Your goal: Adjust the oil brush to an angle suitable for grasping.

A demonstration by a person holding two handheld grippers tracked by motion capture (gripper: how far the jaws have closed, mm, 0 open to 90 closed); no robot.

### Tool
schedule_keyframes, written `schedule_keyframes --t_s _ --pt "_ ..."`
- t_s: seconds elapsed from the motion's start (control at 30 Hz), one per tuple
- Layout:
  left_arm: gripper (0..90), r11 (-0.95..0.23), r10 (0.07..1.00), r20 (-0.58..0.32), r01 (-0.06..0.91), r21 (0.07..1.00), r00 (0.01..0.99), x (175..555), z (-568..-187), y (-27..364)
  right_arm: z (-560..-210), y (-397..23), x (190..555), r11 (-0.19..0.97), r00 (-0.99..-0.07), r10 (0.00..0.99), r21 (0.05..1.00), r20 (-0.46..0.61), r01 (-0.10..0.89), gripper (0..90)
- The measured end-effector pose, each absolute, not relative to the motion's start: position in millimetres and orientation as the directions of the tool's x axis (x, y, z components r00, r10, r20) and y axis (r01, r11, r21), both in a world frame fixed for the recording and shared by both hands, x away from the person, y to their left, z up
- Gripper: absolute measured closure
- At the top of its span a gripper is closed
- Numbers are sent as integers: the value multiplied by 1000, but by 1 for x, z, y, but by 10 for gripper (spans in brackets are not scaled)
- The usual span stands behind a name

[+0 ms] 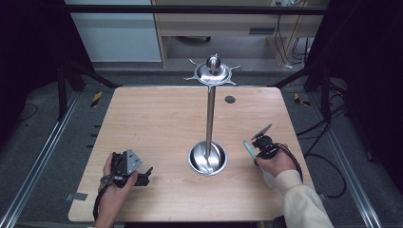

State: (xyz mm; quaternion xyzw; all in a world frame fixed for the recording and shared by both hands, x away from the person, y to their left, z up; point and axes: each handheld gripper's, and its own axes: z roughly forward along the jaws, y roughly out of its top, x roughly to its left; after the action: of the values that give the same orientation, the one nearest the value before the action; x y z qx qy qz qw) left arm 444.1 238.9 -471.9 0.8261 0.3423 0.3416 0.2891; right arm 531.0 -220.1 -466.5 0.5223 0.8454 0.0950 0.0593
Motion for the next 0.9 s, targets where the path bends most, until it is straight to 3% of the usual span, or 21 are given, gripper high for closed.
schedule_keyframes --t_s 0.6,0.9 --pt "26 -600 762 367 368 710 533 444 -472 239 -461 -220 530 418 -431 903 234 4 878 822" --pt "26 -599 764 367 370 710 531 444 -472 240 -419 -228 522 407 -445 896 378 14 831 823"
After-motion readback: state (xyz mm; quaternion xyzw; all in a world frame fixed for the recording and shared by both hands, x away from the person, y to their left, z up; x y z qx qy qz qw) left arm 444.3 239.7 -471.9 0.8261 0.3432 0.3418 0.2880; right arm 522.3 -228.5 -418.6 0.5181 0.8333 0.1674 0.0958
